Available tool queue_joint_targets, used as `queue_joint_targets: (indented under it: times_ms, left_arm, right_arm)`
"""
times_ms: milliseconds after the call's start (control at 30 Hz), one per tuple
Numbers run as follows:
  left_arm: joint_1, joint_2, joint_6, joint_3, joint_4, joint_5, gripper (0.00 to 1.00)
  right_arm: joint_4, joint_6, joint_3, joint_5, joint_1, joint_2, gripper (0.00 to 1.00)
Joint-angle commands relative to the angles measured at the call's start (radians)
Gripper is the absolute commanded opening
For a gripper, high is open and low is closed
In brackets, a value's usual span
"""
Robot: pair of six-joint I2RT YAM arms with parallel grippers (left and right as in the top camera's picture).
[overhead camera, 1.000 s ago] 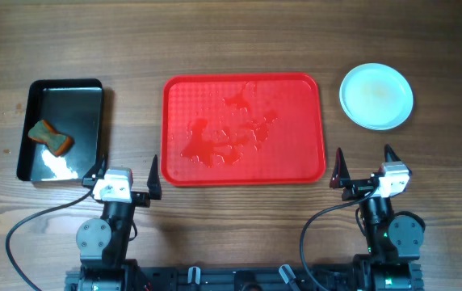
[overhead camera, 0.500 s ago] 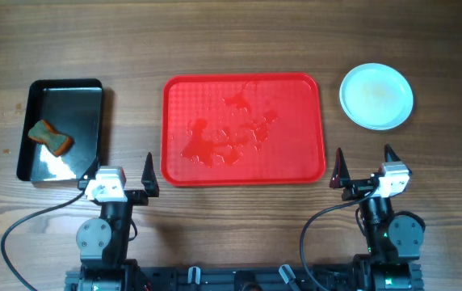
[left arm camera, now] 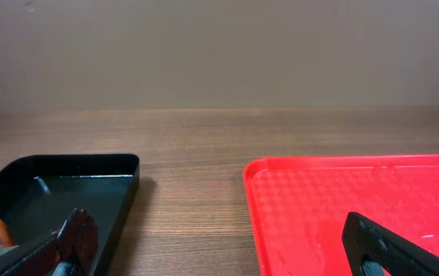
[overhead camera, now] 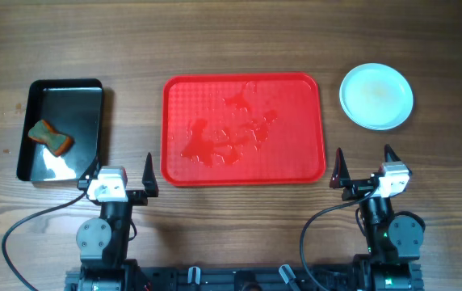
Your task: Clean dirty plates on tray and stack at the side
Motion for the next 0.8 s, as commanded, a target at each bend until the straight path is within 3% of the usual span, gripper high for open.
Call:
queue_joint_targets:
  times_ms: [0, 767]
  left_arm:
    - [0.005, -0.011, 0.039, -0.006, -0.003, -0.021, 1.00]
    - [0.005, -0.011, 0.038, -0.006, 0.001, 0.000, 1.00]
  right_arm:
    - [0.002, -0.012, -0.001, 0.014, -0.004, -0.007, 1.00]
    - [0.002, -0.013, -0.001, 0.014, -0.004, -0.007, 1.00]
